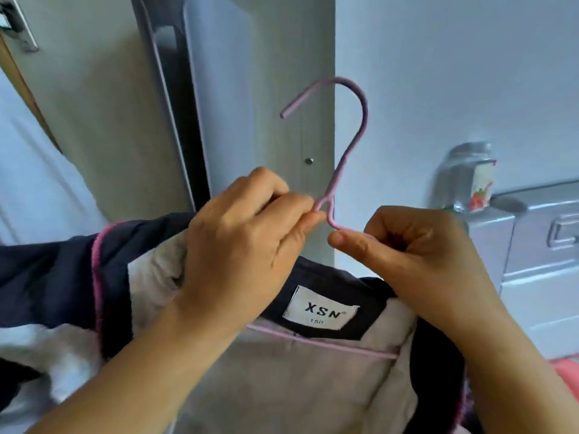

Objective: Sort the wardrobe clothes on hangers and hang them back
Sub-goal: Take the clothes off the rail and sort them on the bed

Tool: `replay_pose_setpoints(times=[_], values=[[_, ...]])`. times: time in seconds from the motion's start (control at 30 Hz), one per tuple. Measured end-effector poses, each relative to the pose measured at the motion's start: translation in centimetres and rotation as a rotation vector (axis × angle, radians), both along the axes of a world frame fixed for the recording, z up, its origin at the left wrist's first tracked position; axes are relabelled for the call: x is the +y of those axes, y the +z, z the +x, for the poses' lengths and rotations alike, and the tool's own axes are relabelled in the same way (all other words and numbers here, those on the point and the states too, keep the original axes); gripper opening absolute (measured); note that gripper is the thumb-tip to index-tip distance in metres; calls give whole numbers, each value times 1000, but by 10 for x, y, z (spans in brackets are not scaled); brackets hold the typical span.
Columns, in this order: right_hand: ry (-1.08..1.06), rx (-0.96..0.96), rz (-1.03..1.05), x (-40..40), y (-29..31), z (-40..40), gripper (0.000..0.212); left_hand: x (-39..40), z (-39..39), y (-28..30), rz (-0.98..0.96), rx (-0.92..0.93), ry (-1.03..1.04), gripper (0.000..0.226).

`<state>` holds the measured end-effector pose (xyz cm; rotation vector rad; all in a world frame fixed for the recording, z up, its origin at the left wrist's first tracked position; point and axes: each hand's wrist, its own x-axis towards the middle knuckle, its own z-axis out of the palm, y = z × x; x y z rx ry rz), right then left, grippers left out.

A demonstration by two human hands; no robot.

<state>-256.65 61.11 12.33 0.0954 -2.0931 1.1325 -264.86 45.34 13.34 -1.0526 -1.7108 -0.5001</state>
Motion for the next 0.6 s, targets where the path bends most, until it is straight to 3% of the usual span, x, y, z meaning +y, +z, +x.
replay_pose_setpoints(times=[0.33,0.6], values=[[-105,-164,23,141,-37,83,45,140,61,-50,-17,-248,-257,26],[-382,-302,31,225,-81,153,45,246,97,-92,-119,-486,-465,33]])
